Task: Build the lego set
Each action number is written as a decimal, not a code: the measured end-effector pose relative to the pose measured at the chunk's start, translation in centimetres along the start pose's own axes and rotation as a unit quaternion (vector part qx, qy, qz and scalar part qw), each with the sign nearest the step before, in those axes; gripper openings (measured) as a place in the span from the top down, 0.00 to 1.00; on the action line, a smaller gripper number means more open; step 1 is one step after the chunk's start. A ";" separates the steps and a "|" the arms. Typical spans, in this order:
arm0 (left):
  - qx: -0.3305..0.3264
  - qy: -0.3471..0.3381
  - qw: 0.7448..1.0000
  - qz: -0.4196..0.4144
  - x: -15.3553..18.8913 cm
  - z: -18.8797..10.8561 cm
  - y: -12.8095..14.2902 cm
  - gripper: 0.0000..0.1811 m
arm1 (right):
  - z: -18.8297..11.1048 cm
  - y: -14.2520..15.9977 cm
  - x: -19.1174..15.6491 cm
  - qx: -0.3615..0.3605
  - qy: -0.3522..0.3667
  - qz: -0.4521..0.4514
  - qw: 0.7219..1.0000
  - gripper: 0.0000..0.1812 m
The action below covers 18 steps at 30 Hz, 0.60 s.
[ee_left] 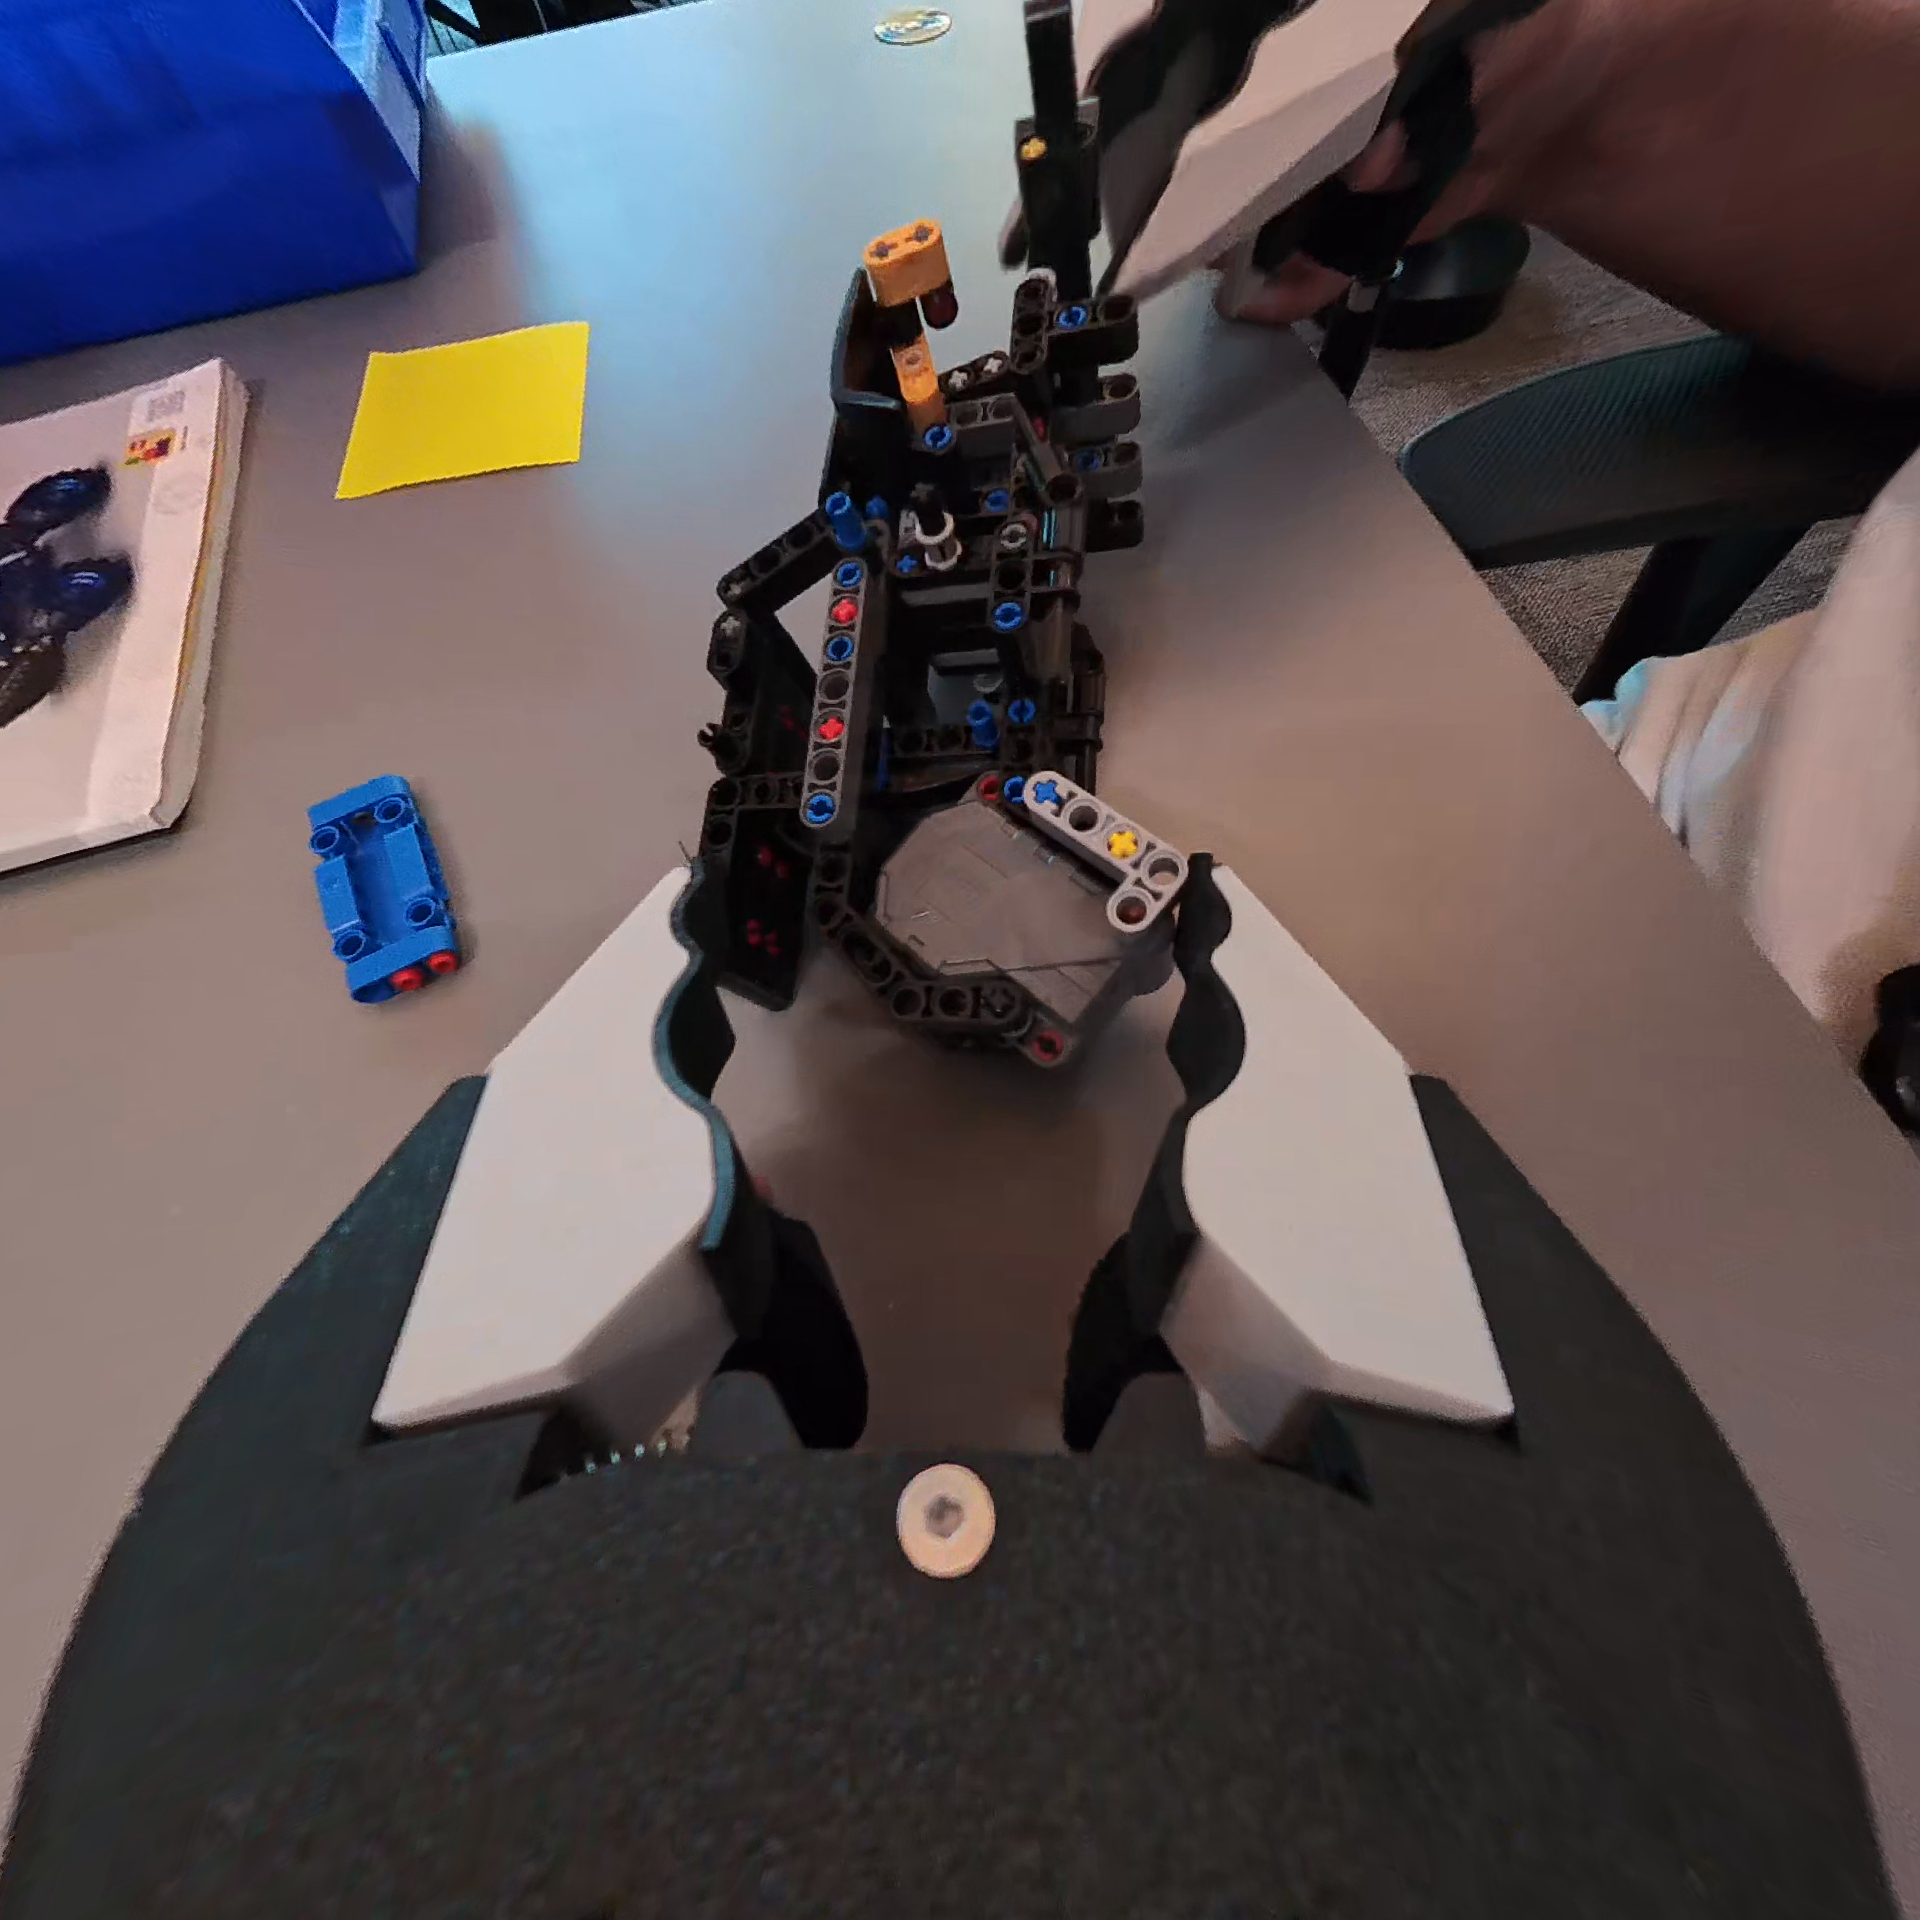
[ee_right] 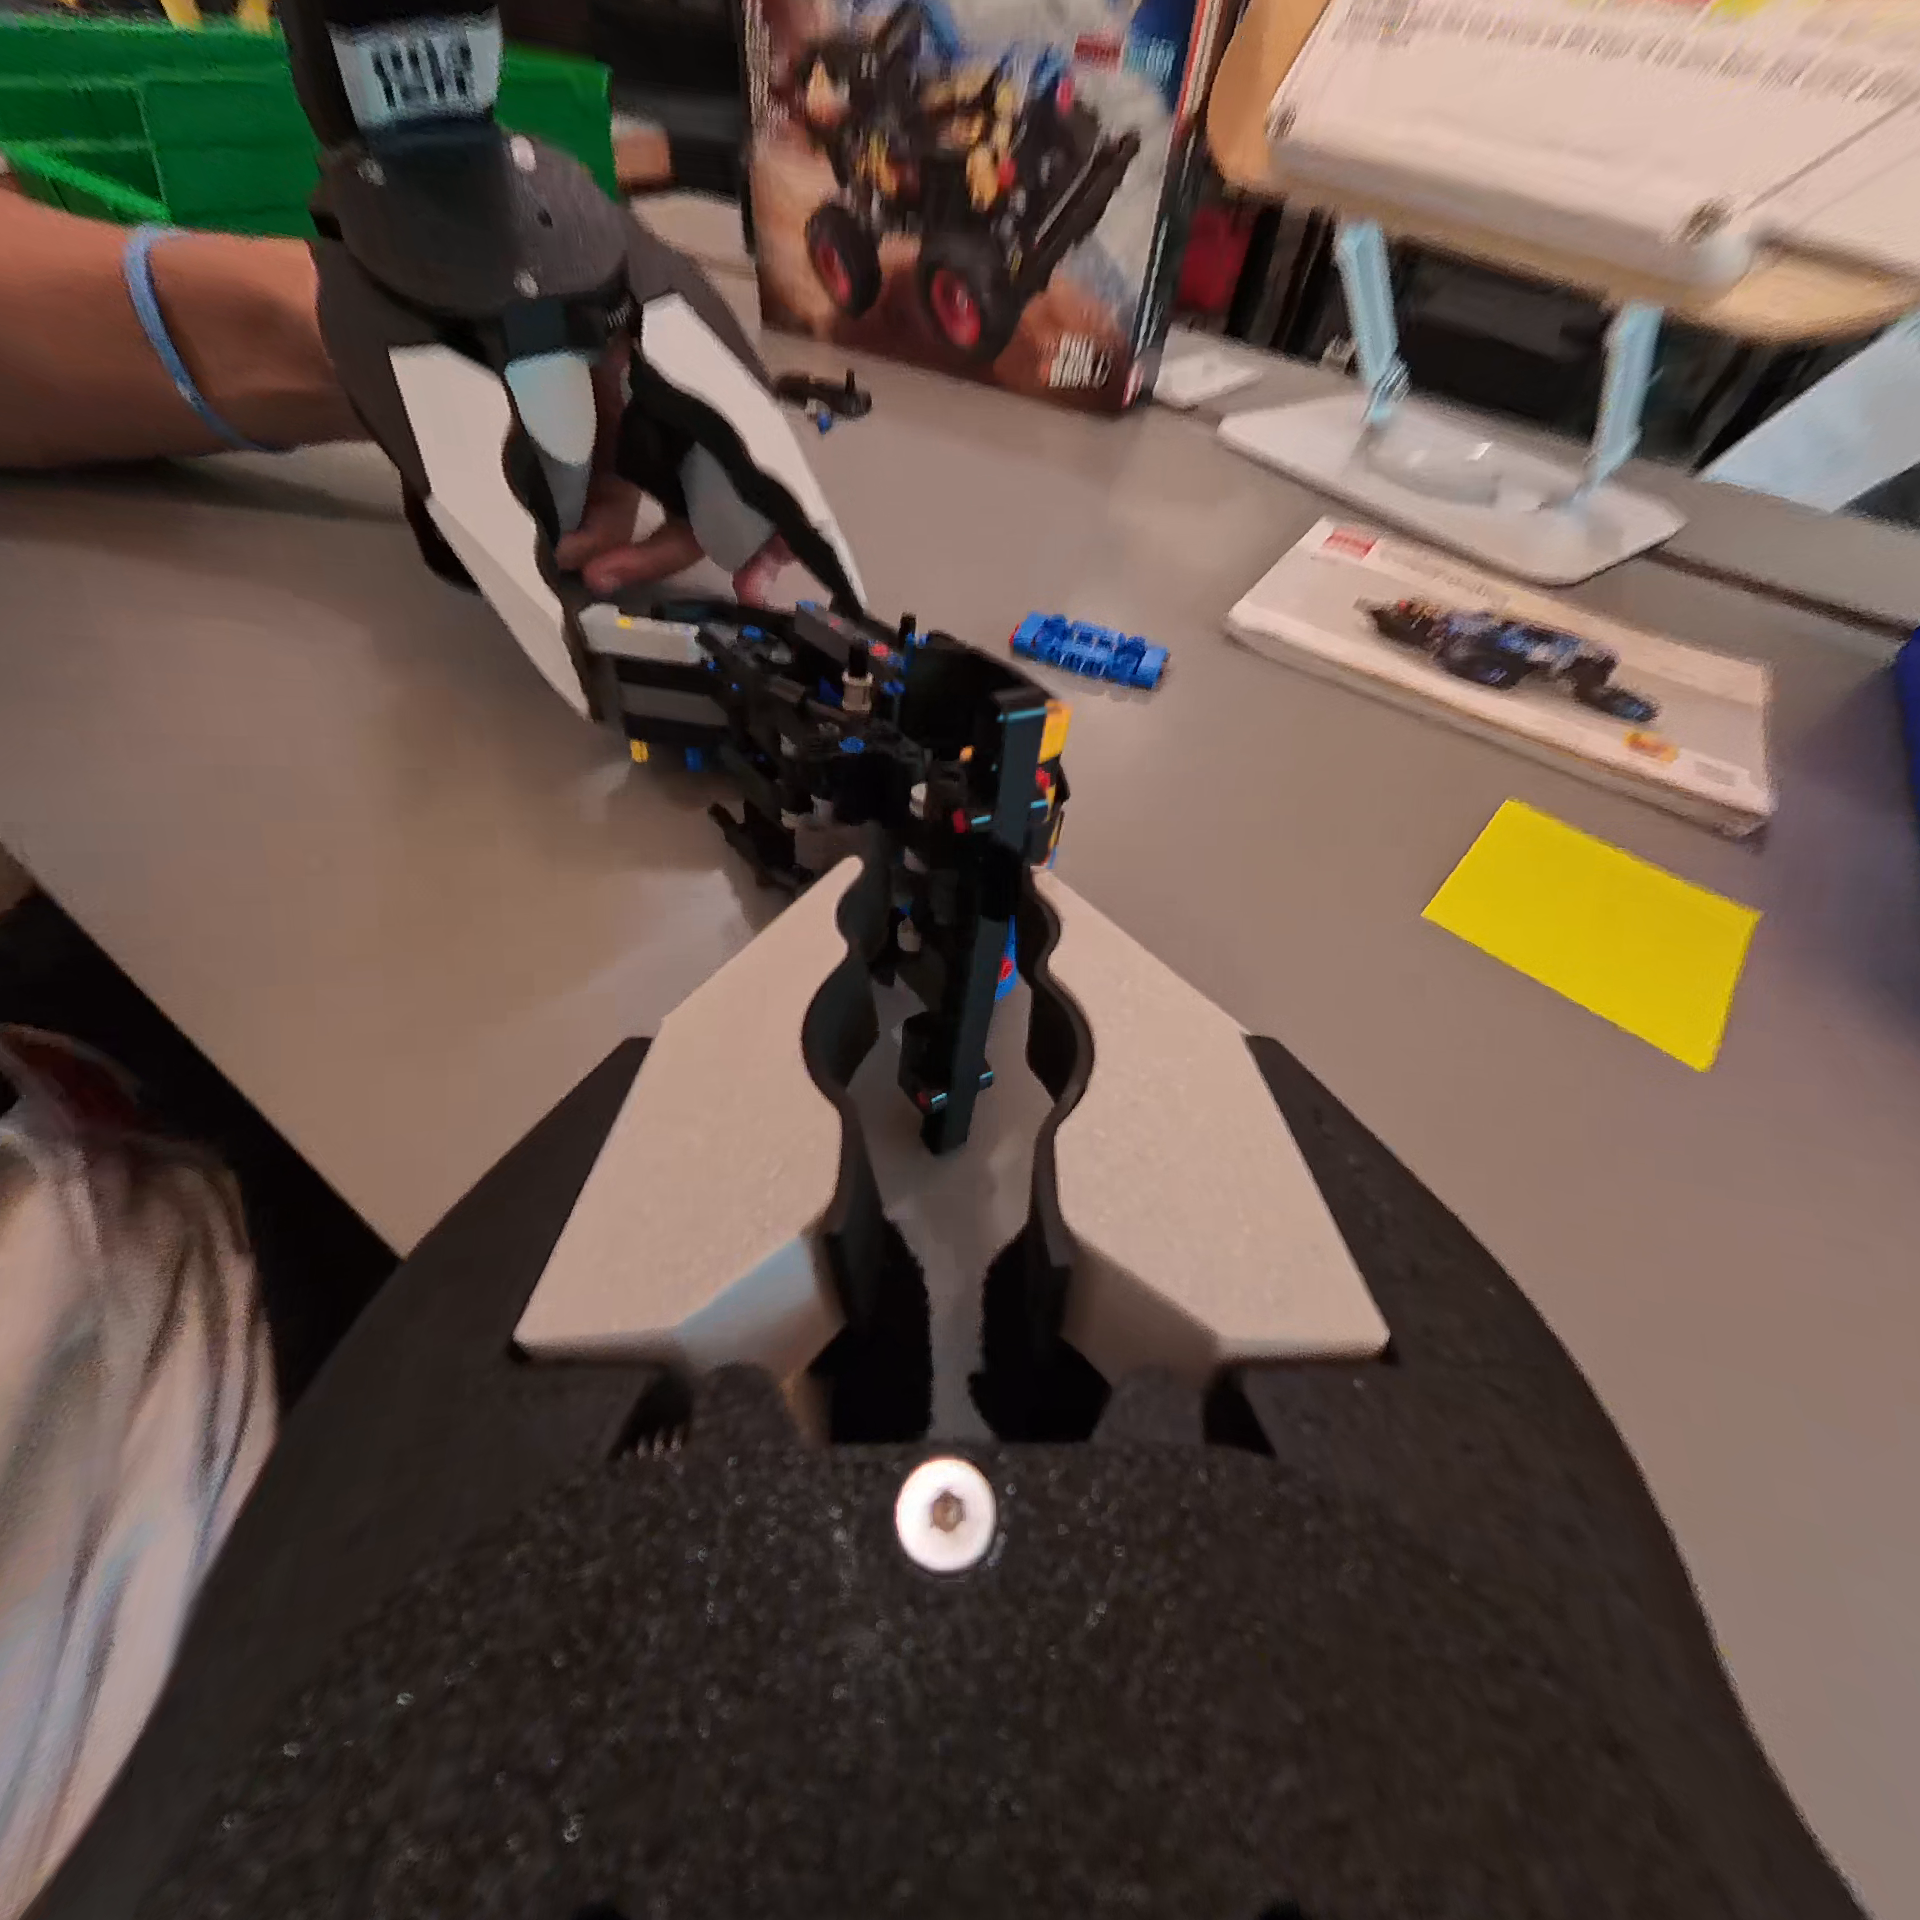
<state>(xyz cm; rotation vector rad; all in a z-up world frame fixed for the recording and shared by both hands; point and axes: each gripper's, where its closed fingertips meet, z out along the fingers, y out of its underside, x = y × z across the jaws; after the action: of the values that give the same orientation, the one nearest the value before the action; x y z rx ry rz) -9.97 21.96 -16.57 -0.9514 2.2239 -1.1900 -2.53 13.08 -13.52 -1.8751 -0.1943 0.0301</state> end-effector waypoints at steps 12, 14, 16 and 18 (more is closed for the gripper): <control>0.029 -0.034 0.997 -0.059 -2.6 -1.4 -0.5 0.61 | 2.6 -2.1 0.2 -0.063 -0.060 -0.028 0.996 0.95; 0.035 -0.052 0.997 -0.053 -2.7 -1.9 -1.0 0.61 | 2.7 -2.7 0.0 -0.077 -0.028 -0.155 0.984 0.95; 0.037 -0.078 0.996 -0.040 -2.5 -2.3 -1.2 0.62 | 2.7 -3.9 -1.0 -0.069 -0.010 -0.255 0.964 0.95; 0.040 -0.101 0.994 -0.035 -2.3 -2.8 -1.1 0.63 | 2.6 -4.6 -2.0 -0.064 0.012 -0.356 0.932 0.95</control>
<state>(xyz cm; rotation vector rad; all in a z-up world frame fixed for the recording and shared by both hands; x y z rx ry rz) -9.90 24.75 -13.99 -1.0752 1.9859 -1.1497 -5.35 16.62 -10.08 -1.8328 -0.8663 -0.5132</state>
